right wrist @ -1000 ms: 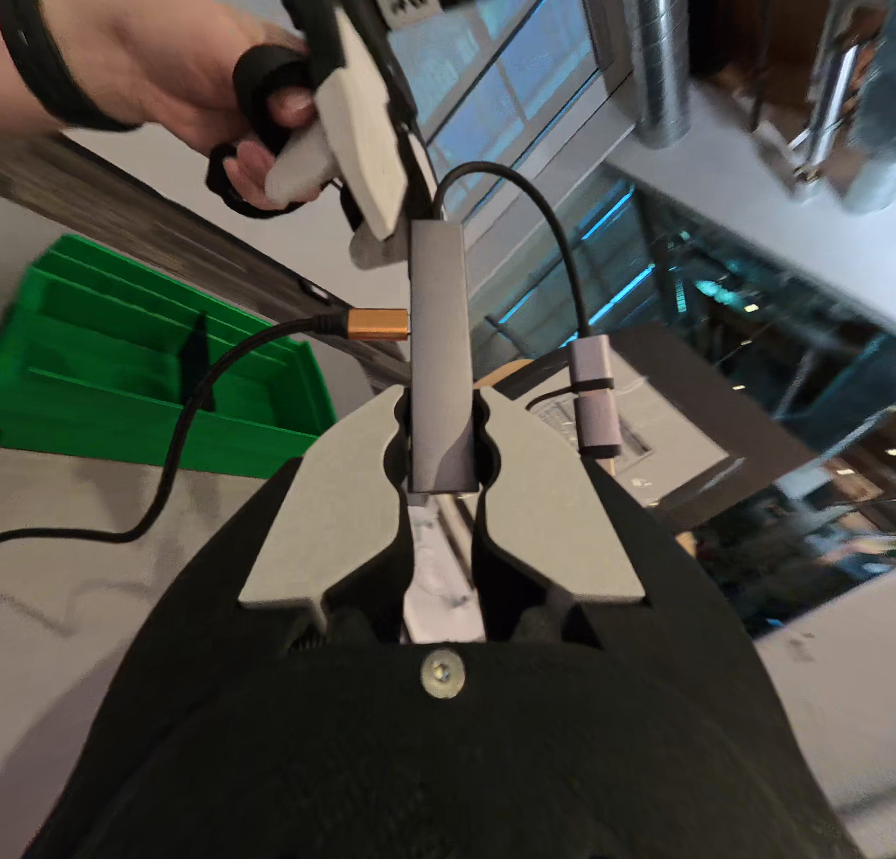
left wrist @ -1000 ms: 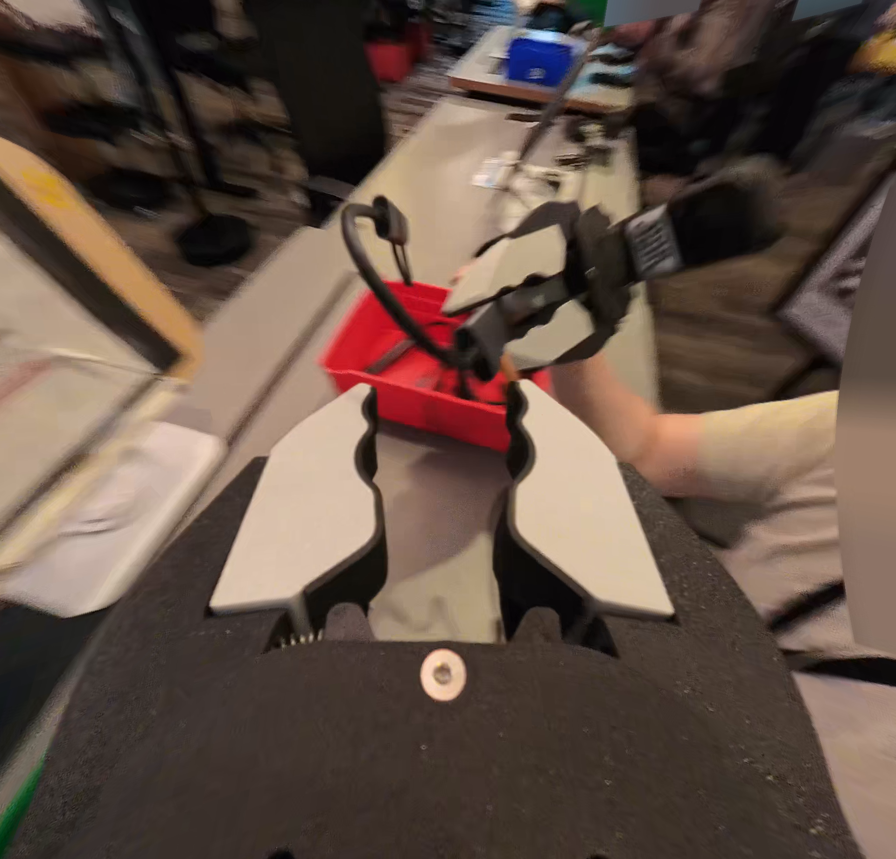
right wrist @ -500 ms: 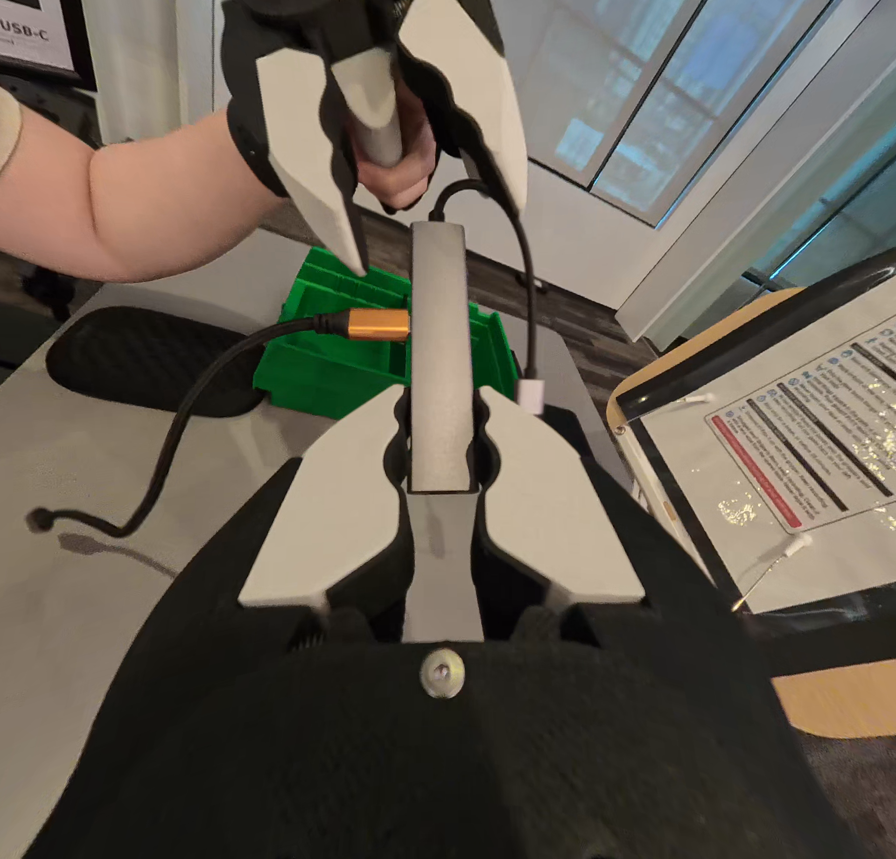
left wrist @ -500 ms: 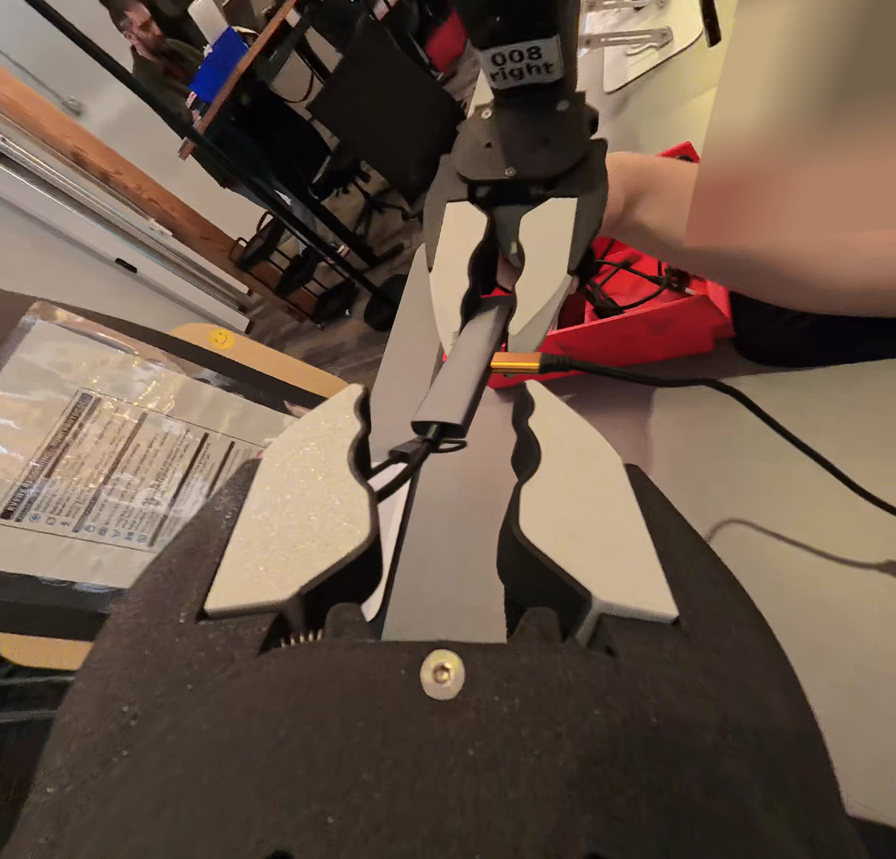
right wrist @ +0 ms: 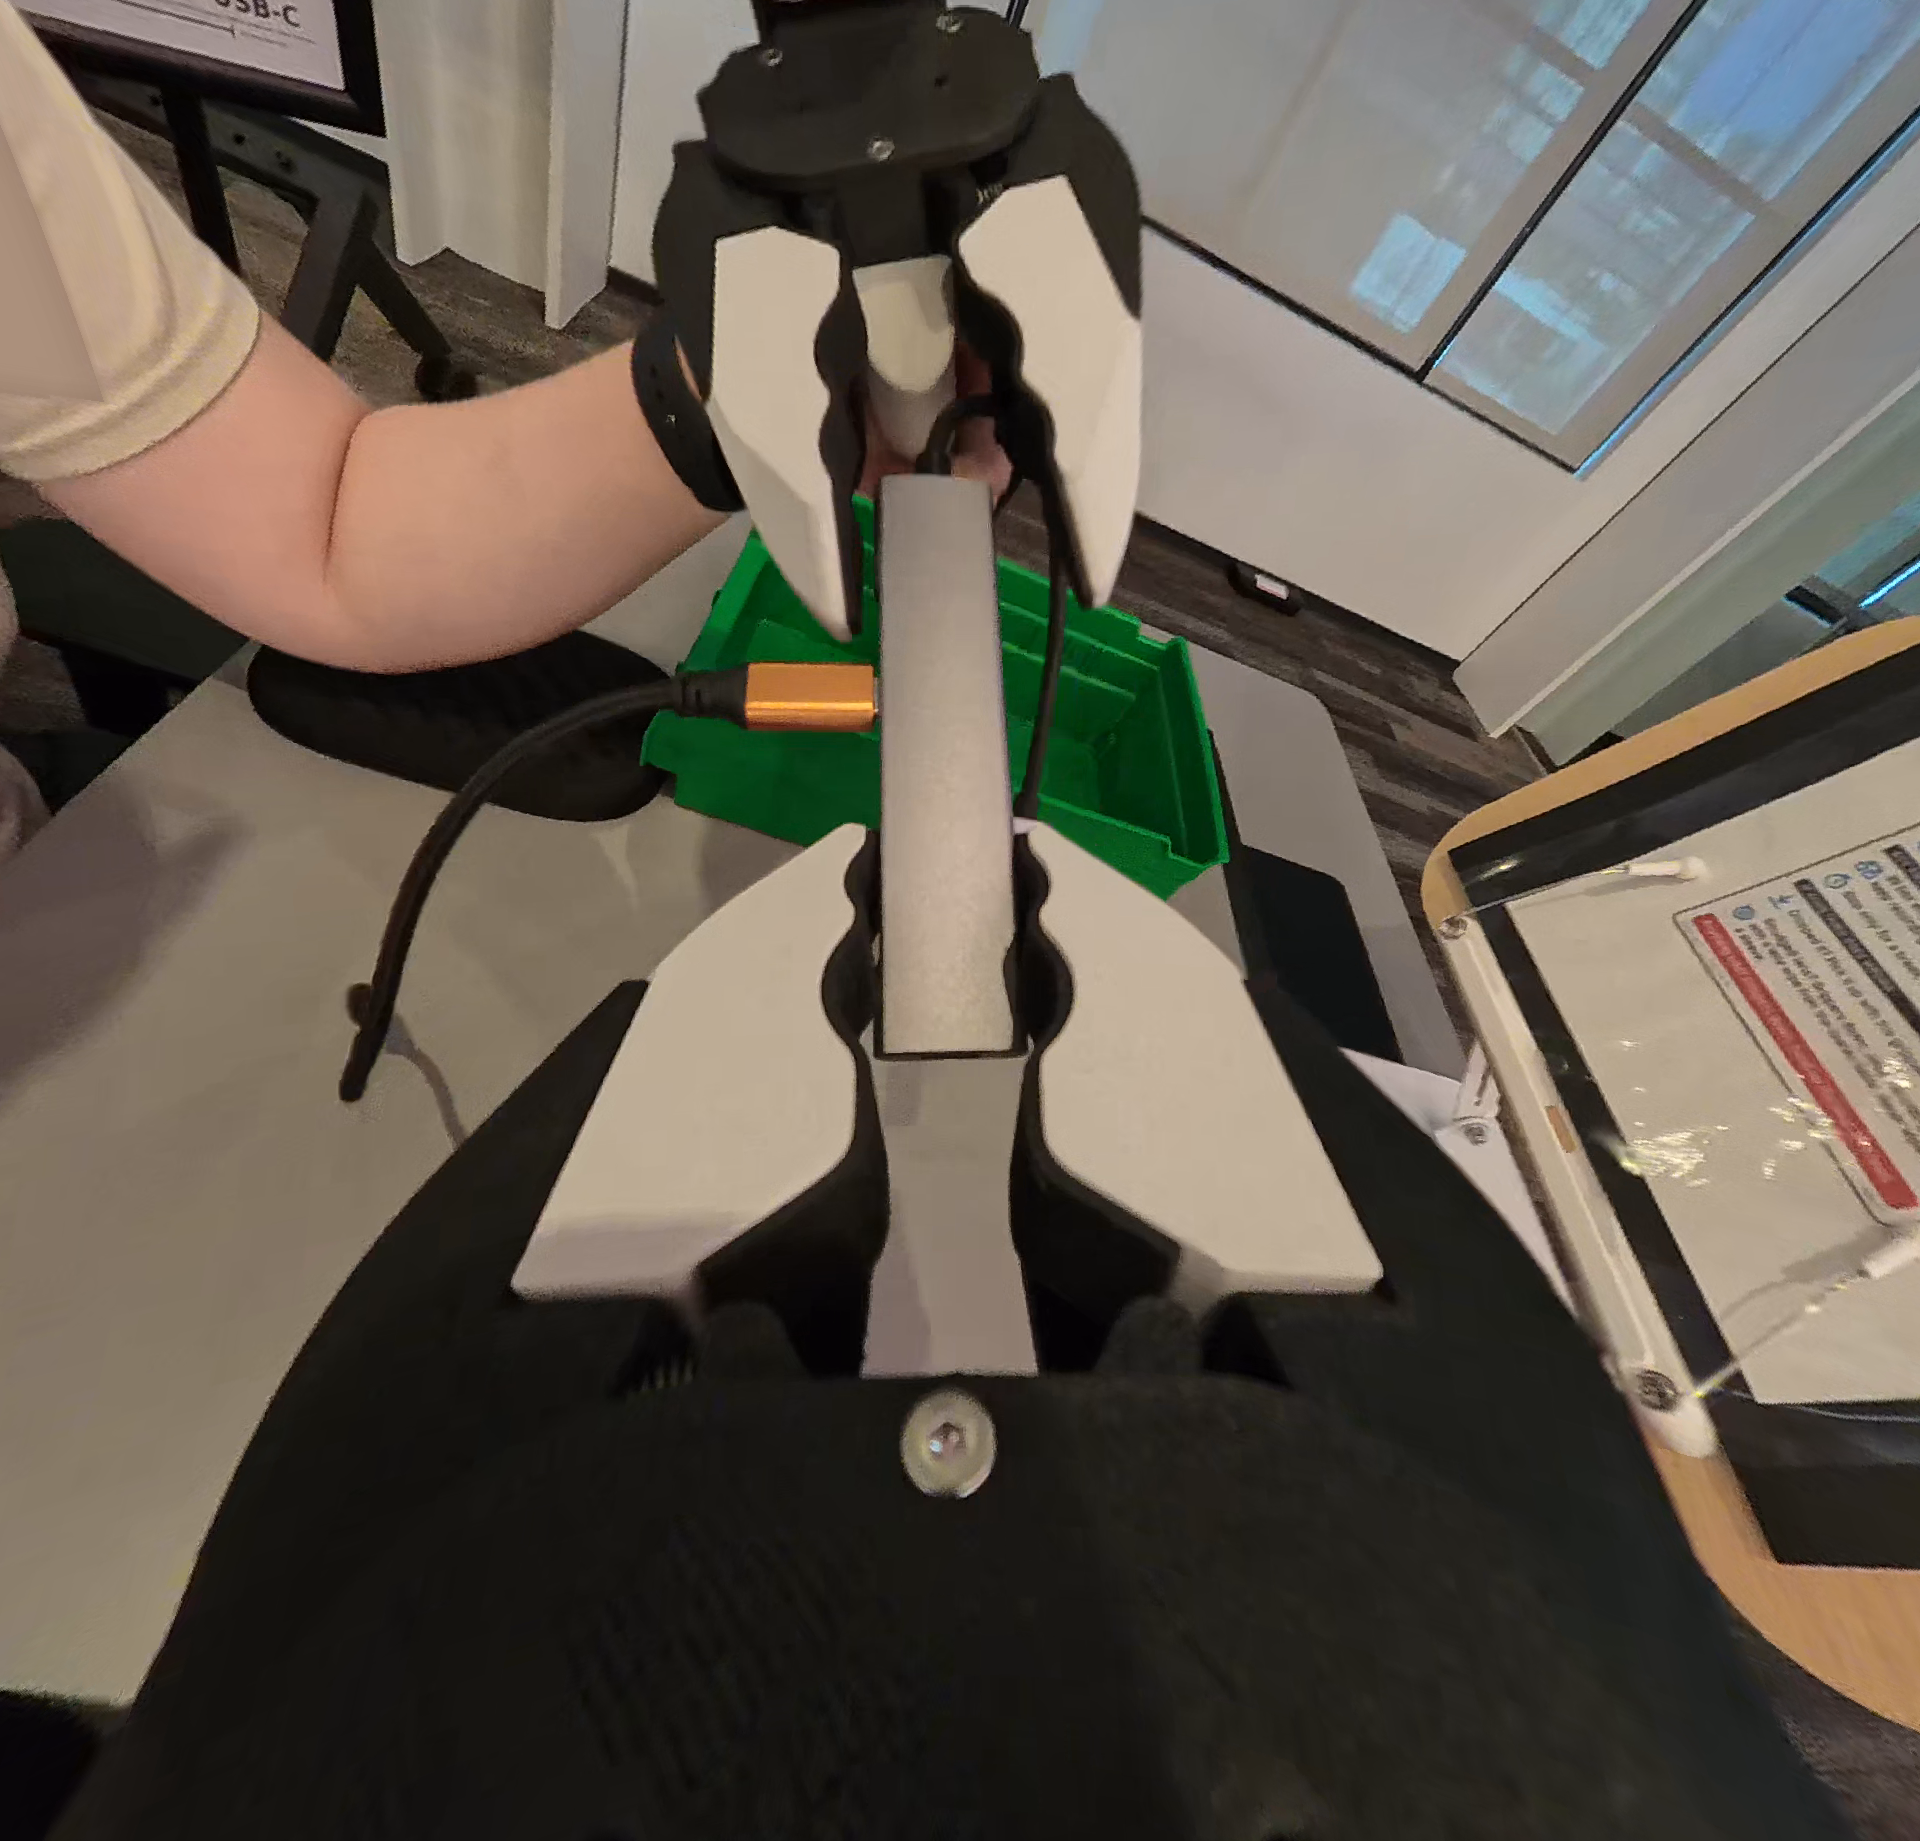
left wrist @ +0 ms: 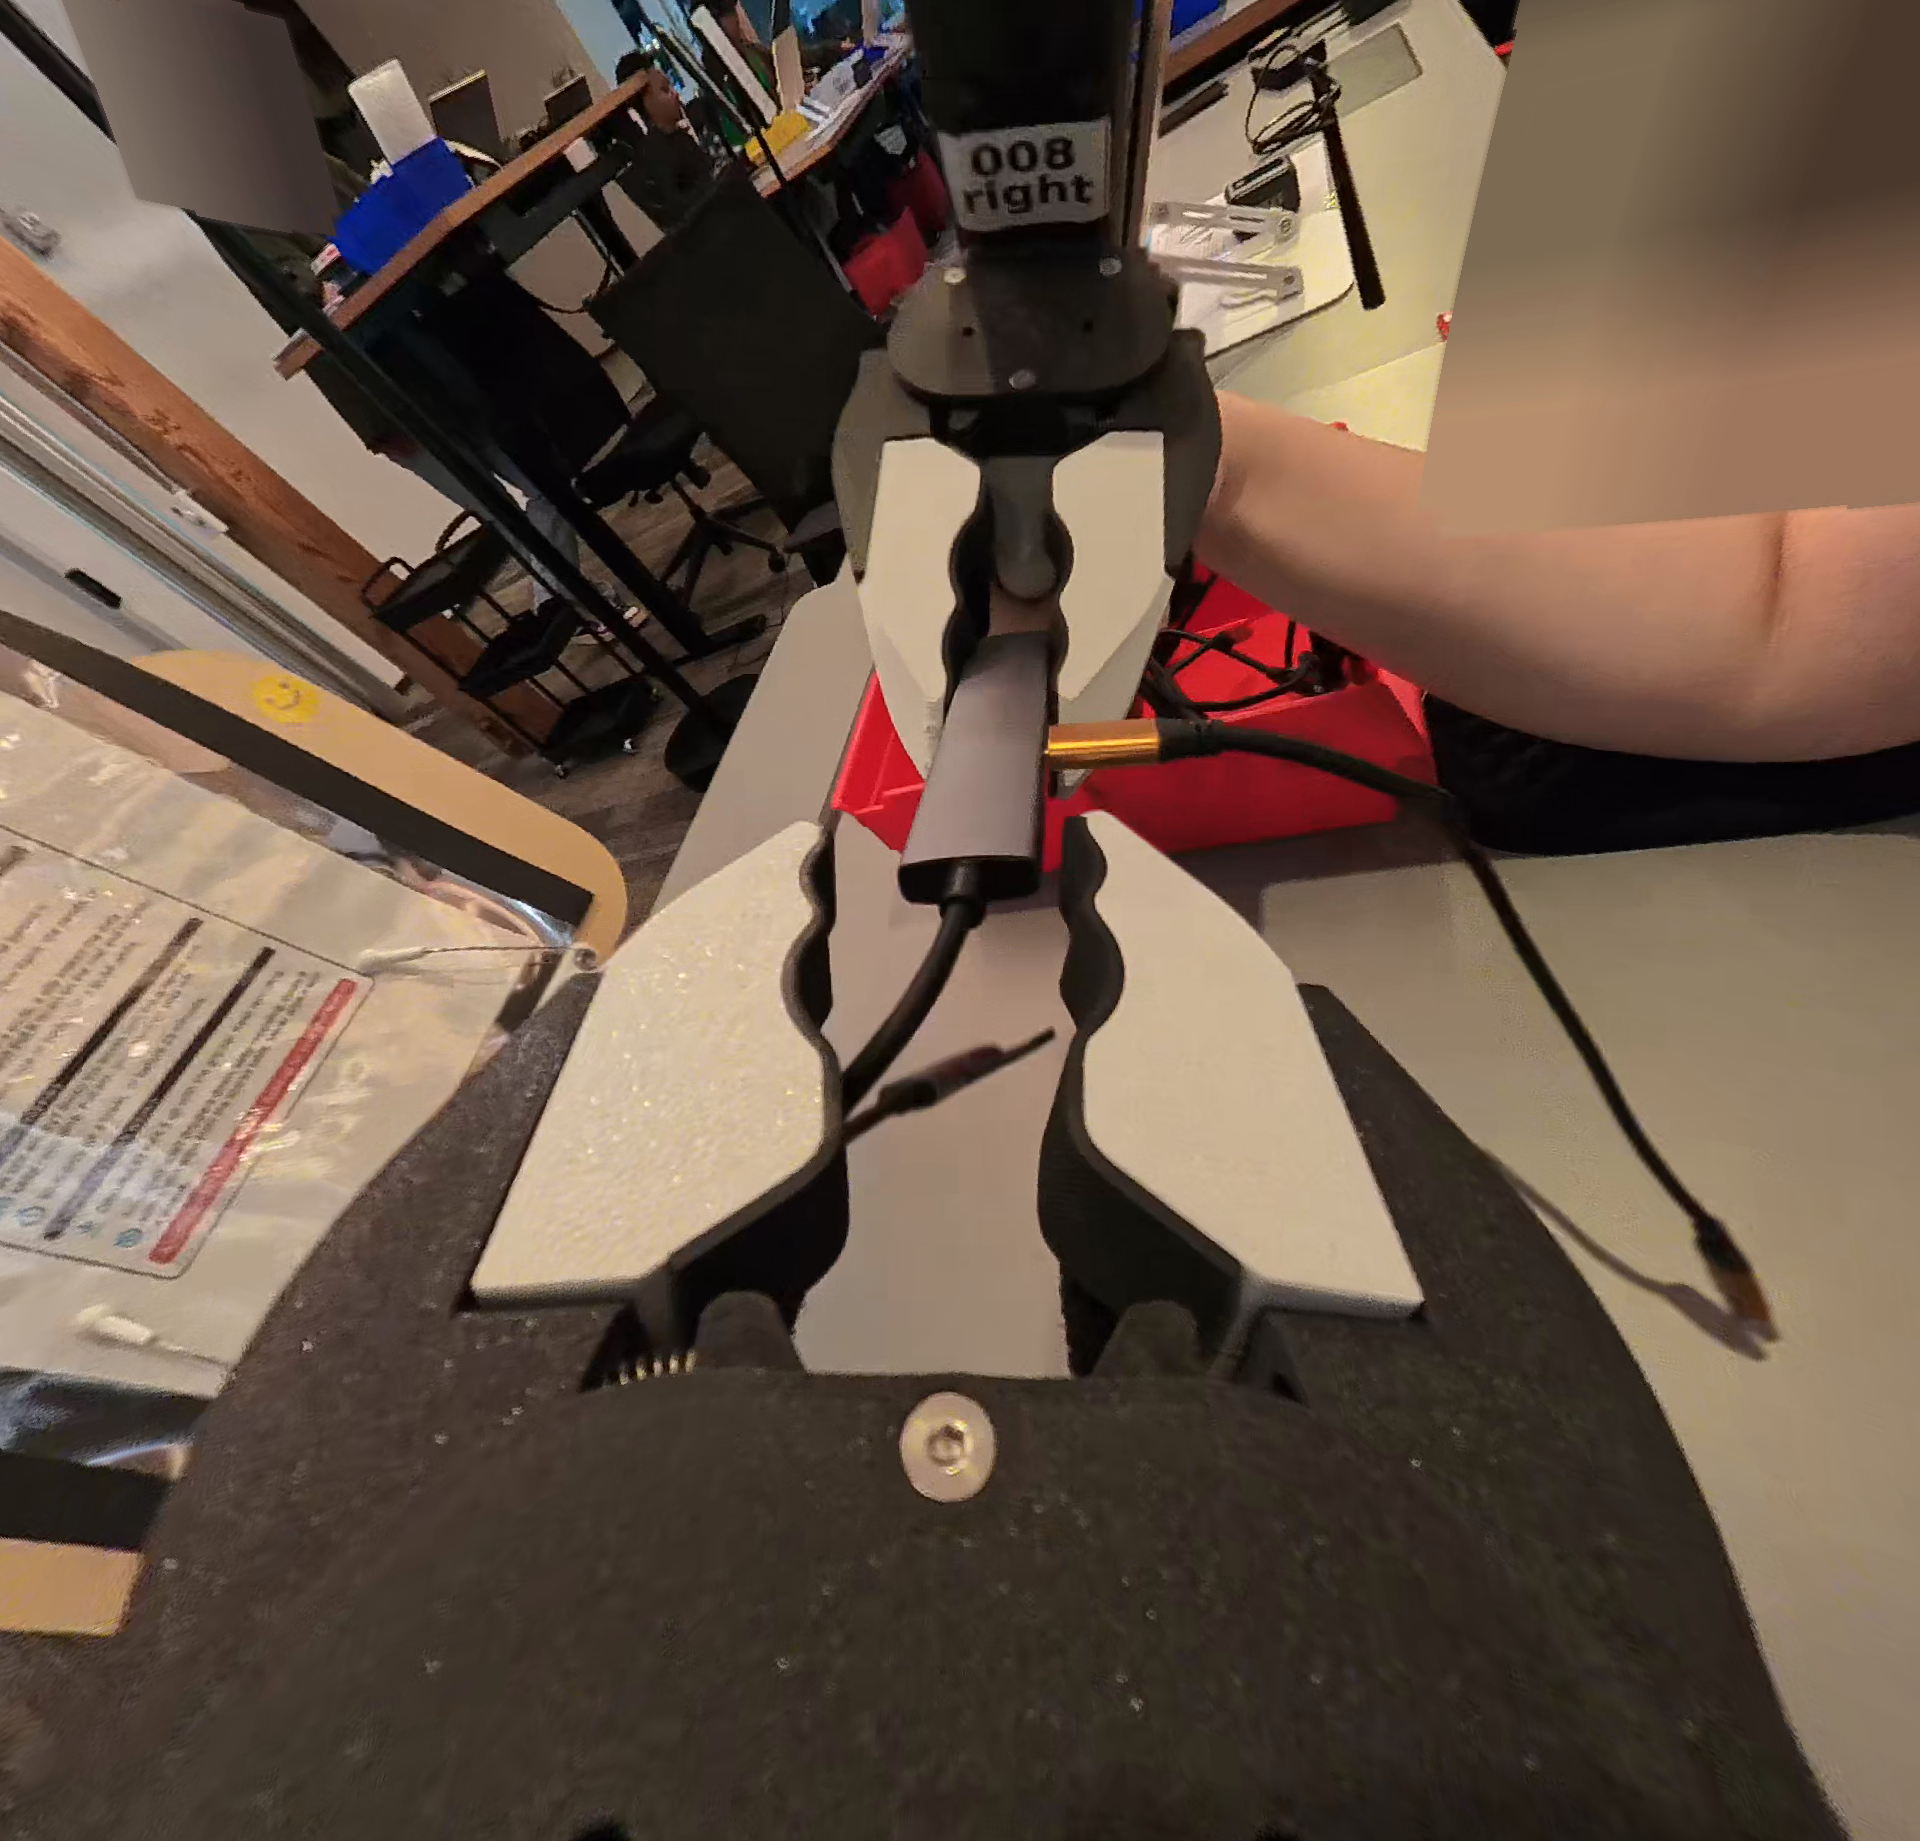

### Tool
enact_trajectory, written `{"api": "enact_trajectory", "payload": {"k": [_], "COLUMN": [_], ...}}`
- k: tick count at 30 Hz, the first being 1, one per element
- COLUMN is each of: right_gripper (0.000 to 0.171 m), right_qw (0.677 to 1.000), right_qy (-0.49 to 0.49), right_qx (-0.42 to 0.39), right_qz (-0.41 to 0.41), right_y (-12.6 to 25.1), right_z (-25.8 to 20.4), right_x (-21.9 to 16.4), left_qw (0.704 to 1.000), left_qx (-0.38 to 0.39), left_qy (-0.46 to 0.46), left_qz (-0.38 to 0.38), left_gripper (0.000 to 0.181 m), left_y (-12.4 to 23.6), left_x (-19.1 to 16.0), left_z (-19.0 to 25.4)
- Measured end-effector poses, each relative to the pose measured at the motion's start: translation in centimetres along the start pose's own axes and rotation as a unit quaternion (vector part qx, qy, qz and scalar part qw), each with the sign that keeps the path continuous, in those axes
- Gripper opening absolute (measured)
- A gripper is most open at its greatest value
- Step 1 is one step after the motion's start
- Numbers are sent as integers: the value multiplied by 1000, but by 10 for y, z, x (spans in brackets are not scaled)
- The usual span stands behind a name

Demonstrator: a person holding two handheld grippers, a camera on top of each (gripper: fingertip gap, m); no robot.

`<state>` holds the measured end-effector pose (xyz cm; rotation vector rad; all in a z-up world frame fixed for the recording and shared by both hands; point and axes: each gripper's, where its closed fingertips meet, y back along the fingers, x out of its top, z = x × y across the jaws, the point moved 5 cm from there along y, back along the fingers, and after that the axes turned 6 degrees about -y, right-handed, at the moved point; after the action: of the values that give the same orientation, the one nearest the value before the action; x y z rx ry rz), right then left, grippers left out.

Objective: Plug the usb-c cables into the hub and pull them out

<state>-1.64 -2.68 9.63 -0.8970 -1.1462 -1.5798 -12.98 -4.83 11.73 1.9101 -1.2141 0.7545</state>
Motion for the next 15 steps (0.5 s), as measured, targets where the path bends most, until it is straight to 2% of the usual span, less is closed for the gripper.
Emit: {"api": "enact_trajectory", "payload": {"k": [1,6,15], "right_gripper": [24,24,24], "right_qw": [1000,1000,1000], "right_qy": [2,-2,2], "right_qx": [7,17,1], "right_qz": [-8,-11,-11], "right_y": [-3,-9,-8], "right_z": [-2,-1,4], "right_x": [-2,-6,-11], "left_qw": [1000,998,998], "left_qx": [-6,-46,-31], "left_qy": [2,23,17], "left_qz": [6,38,52], "left_gripper": [38,24,24], "left_y": [-1,-1,-7], "left_x": [-4,-11,-15], "left_z": [3,7,3]}}
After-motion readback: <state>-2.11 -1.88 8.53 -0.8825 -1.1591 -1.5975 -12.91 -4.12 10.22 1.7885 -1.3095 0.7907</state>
